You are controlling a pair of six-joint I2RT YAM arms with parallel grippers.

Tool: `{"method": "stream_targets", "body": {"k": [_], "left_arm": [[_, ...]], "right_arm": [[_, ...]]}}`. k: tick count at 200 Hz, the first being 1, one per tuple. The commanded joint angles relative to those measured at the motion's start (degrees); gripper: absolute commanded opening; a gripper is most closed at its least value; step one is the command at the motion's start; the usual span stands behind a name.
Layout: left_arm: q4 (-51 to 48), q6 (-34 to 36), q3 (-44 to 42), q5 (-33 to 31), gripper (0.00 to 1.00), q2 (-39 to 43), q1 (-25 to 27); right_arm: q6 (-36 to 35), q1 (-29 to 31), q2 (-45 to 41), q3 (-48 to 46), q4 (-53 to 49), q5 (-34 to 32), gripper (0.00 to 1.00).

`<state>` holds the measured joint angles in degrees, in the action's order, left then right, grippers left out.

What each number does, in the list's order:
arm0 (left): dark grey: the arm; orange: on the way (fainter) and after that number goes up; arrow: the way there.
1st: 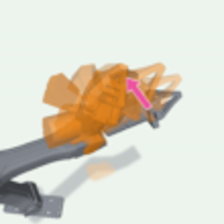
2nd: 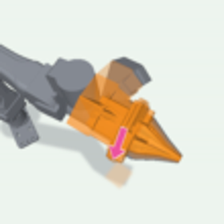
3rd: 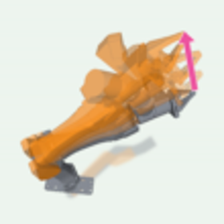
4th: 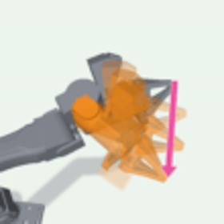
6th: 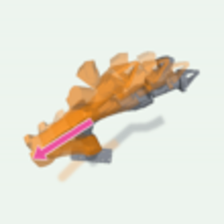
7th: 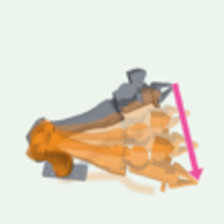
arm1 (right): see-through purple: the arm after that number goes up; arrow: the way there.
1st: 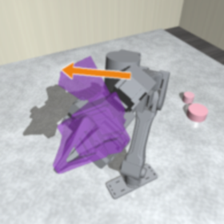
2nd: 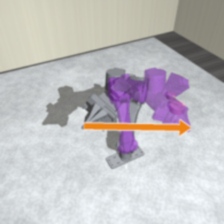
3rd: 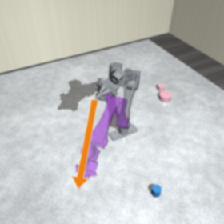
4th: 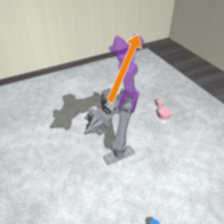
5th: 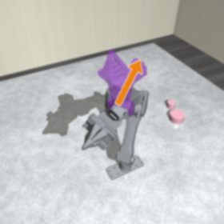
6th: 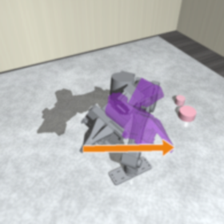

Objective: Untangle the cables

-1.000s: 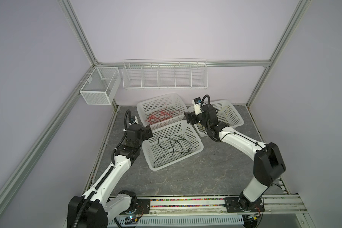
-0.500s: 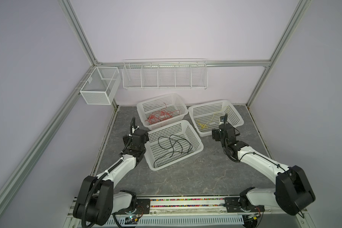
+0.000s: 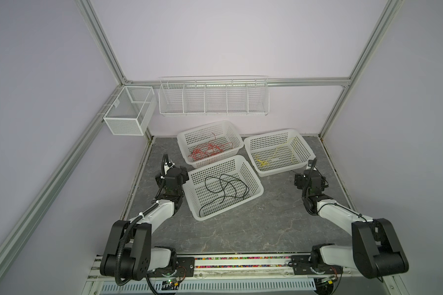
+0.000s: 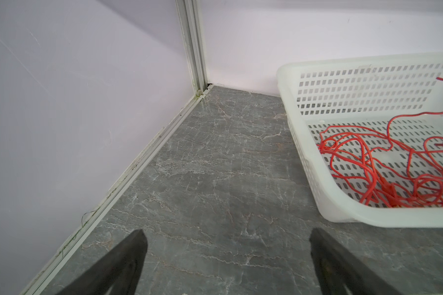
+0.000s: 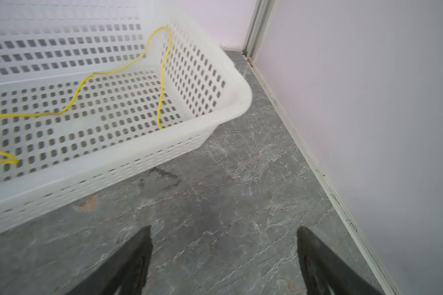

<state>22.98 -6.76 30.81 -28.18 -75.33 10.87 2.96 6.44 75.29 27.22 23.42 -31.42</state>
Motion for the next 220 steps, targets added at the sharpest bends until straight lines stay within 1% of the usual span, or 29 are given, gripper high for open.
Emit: {"method": "stream_targets", "body": {"k": [1,6,13,27,33,36,45,48,58,65,68,74,78,82,86,94,107,118,129,149,159,171,177,182,198,206,211,214,220], "left_arm": [[3.46,-0.02,-1.38,2.99,0.99,1.96,-0.24],[4.18,0.11,-1.68,3.40,0.99,2.24,-0.24],[5.24,0.15,-2.13,3.81,0.99,2.56,-0.24],[6.36,0.25,-2.78,4.08,0.99,2.92,-0.24],[6.48,0.26,-3.00,4.12,0.99,3.06,-0.24],[6.54,0.27,-3.10,4.18,0.99,3.12,-0.24],[6.93,0.26,-3.33,4.16,0.99,3.26,-0.24],[7.05,0.24,-3.41,4.20,0.99,3.34,-0.24],[7.62,0.40,-3.69,4.28,0.99,3.44,-0.24],[8.35,0.39,-3.93,4.34,0.99,3.43,-0.24],[8.59,0.48,-4.04,4.41,0.99,3.44,-0.24],[8.97,0.72,-4.16,4.67,0.99,3.59,-0.24],[9.21,1.00,-4.21,4.94,0.99,3.59,-0.24],[9.48,1.19,-4.34,5.06,0.99,3.53,-0.24],[9.67,1.41,-4.43,5.18,0.99,3.46,-0.26],[9.78,1.77,-4.38,5.34,0.99,3.50,-0.24],[9.89,3.18,-4.22,5.15,0.99,3.08,-0.24],[10.14,3.78,-4.11,3.76,0.99,2.93,-0.24],[11.66,4.92,-4.43,2.52,0.99,2.65,-0.32],[12.17,7.91,-4.46,0.49,0.99,1.09,-0.41],[13.10,6.38,-4.97,-1.58,0.99,-0.67,-0.86],[16.63,5.11,-6.62,-0.35,0.99,-3.54,-1.55],[21.33,6.34,-7.52,-0.62,0.99,-5.44,-1.56],[22.72,6.77,-7.98,-1.44,0.99,-6.18,-1.32],[26.80,5.23,-9.16,1.58,0.99,-9.81,-3.13],[30.77,5.48,-9.42,2.40,0.99,-13.44,-3.49],[35.20,6.77,-9.57,2.12,0.99,-15.42,-3.53],[35.01,6.82,-9.65,2.23,0.99,-15.08,-3.57],[29.18,5.33,-8.85,2.24,0.99,-13.04,-3.64]], "right_arm": [[-1.02,-1.73,1.97,-4.60,14.15,3.23,0.89],[-1.04,-2.03,1.66,-4.68,14.37,3.49,0.89],[-1.29,-2.86,2.27,-5.64,17.79,5.39,0.89],[0.48,-4.99,6.23,-8.78,27.73,9.59,0.89],[-0.34,-5.38,8.29,-9.66,32.38,10.51,0.89],[-0.55,-5.50,8.55,-9.58,32.17,11.17,0.89],[-0.73,-5.47,6.84,-8.13,25.97,14.37,0.89],[-1.01,-5.54,6.95,-7.92,25.91,14.95,0.89],[-1.91,-5.44,10.43,-8.68,30.86,16.76,0.89],[-4.34,-4.59,14.02,-9.22,37.29,18.16,0.88],[-5.47,-3.97,14.69,-9.22,38.13,18.53,0.88],[-7.18,-2.58,13.53,-8.43,34.30,18.32,0.88],[-6.83,-2.54,12.07,-7.59,30.05,18.14,0.89],[-6.30,-3.19,11.38,-7.18,28.38,19.52,0.88],[-6.31,-3.69,11.89,-7.03,29.23,21.50,0.88],[-6.28,-3.78,13.09,-6.96,30.98,21.29,0.89],[-5.96,-4.03,11.93,-6.19,27.28,21.82,0.89],[-5.78,-4.52,12.71,-6.04,28.62,22.65,0.89],[-5.52,-4.76,12.10,-5.62,26.53,23.14,0.89],[-4.99,-5.58,12.27,-5.17,25.84,24.63,0.89],[-5.01,-5.58,12.32,-5.17,26.17,24.68,0.89],[-4.93,-5.59,12.19,-5.09,25.87,24.74,0.89],[-4.98,-5.64,12.27,-5.22,26.01,24.74,0.89],[-4.98,-5.65,12.30,-5.20,26.06,24.74,0.89],[-4.94,-5.69,12.26,-5.16,25.96,24.74,0.89],[-4.98,-5.67,12.26,-5.16,25.97,24.76,0.89],[-4.93,-5.68,12.29,-5.16,25.97,24.83,0.89],[-4.98,-5.73,12.26,-5.18,25.97,24.81,0.89],[-4.92,-5.73,12.25,-5.14,25.97,24.83,0.89]]}}
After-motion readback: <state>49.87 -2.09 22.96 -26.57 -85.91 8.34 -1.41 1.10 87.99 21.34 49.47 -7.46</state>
